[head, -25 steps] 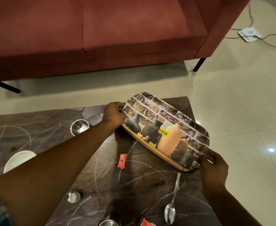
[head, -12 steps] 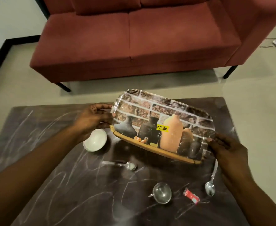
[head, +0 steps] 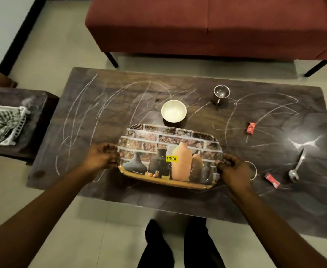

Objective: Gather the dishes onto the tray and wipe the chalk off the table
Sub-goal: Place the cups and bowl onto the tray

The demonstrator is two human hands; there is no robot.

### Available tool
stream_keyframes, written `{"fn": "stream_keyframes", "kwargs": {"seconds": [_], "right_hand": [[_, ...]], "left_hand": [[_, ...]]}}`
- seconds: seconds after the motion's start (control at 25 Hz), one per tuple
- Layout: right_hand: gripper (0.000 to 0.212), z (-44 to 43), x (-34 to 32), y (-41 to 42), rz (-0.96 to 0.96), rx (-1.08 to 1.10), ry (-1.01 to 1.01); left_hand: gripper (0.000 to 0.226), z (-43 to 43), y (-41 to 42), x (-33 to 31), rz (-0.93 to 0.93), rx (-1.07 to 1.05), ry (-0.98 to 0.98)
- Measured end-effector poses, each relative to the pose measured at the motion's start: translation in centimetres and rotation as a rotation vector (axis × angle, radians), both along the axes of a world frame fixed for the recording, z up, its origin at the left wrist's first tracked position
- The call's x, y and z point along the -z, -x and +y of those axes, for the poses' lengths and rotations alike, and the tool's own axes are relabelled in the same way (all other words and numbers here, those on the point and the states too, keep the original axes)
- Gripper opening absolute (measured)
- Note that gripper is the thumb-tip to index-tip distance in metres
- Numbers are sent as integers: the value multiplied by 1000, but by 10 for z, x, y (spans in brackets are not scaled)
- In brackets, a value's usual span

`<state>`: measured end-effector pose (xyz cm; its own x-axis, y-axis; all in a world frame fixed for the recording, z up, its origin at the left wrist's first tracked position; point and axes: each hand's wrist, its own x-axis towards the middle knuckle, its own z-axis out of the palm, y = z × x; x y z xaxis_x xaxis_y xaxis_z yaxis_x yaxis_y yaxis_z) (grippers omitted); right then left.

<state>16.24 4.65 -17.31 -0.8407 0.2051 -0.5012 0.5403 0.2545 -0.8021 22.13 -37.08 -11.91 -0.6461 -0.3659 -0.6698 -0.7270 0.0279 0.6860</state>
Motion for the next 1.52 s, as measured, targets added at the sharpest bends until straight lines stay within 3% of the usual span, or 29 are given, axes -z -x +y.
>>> {"fn": "stream_keyframes", "kwargs": {"seconds": [0.2, 0.52, 0.76, 0.84, 0.92, 1.0, 1.12, 1.16, 1.36, 1.52], "right_hand": [[33, -37, 26, -24, -43, -57, -79], [31, -41, 44, -24, -66, -35, -203], [32, -39, 51, -32, -89, -10, -171], [32, -37, 50, -32, -69, -40, -182], [32, -30, 46, -36, -41, -89, -189], [29, -20, 42, -45, -14, -94, -194], [9, -5, 34, -65, 21, 40, -255], [11, 1, 30, -72, 39, 125, -277], [19, 44, 22, -72, 111, 564, -176], [37, 74, 29, -54, 71, 512, -4]], "left_hand": [[20, -19, -46, 41, -40, -58, 23], [22, -13, -40, 84, 2, -42, 85], [25, -13, -44, 92, 18, -22, 141], [24, -12, -43, 88, -24, 18, 255], [27, -4, -39, 80, -35, 96, 502], [32, 21, -24, 67, 116, 121, 630], [31, 98, 15, 50, 398, 238, 488], [29, 130, 29, 49, 435, 294, 414], [31, 278, 69, 50, 436, 437, 65], [40, 354, 83, 61, 384, 553, -7]]}}
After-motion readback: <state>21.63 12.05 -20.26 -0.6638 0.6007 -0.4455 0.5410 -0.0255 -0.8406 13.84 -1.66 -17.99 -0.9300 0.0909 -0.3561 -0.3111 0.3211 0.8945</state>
